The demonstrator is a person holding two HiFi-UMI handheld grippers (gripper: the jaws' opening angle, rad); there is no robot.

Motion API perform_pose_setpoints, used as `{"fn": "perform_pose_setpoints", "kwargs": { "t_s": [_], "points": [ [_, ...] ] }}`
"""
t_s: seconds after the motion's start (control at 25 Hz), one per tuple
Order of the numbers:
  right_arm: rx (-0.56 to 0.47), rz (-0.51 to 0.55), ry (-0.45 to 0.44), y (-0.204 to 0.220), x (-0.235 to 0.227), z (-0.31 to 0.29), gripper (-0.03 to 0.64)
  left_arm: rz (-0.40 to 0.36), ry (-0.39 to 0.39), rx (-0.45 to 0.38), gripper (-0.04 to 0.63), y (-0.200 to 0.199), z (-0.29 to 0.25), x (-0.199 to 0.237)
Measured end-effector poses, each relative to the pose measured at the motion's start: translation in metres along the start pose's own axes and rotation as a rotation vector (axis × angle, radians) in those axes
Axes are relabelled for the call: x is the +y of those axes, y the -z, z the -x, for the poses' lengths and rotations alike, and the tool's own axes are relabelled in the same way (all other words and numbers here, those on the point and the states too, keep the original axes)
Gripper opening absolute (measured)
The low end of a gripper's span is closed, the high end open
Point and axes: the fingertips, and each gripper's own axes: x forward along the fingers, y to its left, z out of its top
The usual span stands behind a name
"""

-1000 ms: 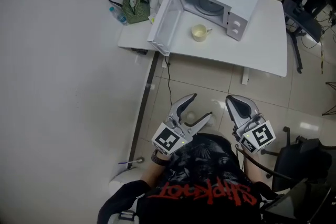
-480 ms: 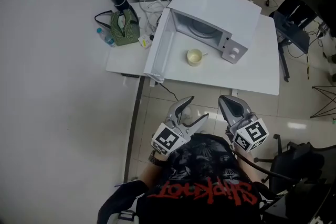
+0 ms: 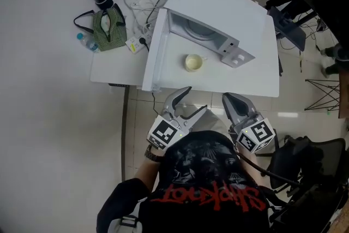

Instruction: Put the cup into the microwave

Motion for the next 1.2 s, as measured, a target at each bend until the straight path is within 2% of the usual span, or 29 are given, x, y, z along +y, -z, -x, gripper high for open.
{"fn": "perform_pose_setpoints", "kwargs": {
  "t_s": [0.12,0.24,0.36,0.48,0.6,0.72,0.8,0.88,1.04,1.2],
  "points": [
    [0.006,-0.011,0.006,-0.002,-0.012,-0.014,0.001,0.0,0.01,0.0,0.299,-0.003,-0.007,0.012],
    [0.016,-0.014,-0.001,-0.002,-0.024,-0.03,0.002,-0.004,0.012,0.036,0.299,0.004,-0.017,0.023],
    [0.017,0.013,-0.023,-0.006,-0.033,-0.047,0.002,0.012,-0.046,0.11,0.299,0.033,-0.03,0.045],
    [0.003,0.017,-0.039,-0.009,-0.045,-0.056,0.002,0.032,-0.158,0.246,0.351,0.085,-0.042,0.076],
    [0.004,0.002,-0.03,-0.009,-0.064,-0.053,0.002,0.146,-0.21,0.4,0.381,0.153,-0.055,0.094],
    [-0.01,0.0,-0.025,-0.014,-0.075,-0.051,0.002,0.24,-0.224,0.539,0.448,0.213,-0.067,0.118],
    [-0.02,0.015,-0.027,-0.019,-0.077,-0.047,0.002,0.252,-0.218,0.618,0.47,0.243,-0.078,0.132],
    [-0.016,0.014,-0.009,-0.018,-0.08,-0.041,0.002,0.233,-0.212,0.675,0.485,0.264,-0.089,0.145],
    [0.004,-0.022,0.064,-0.009,-0.091,-0.024,0.002,0.166,-0.172,0.7,0.492,0.277,-0.12,0.168],
    [0.042,-0.04,0.131,-0.004,-0.101,-0.007,0.002,0.187,-0.152,0.658,0.492,0.278,-0.153,0.184]
  ]
}}
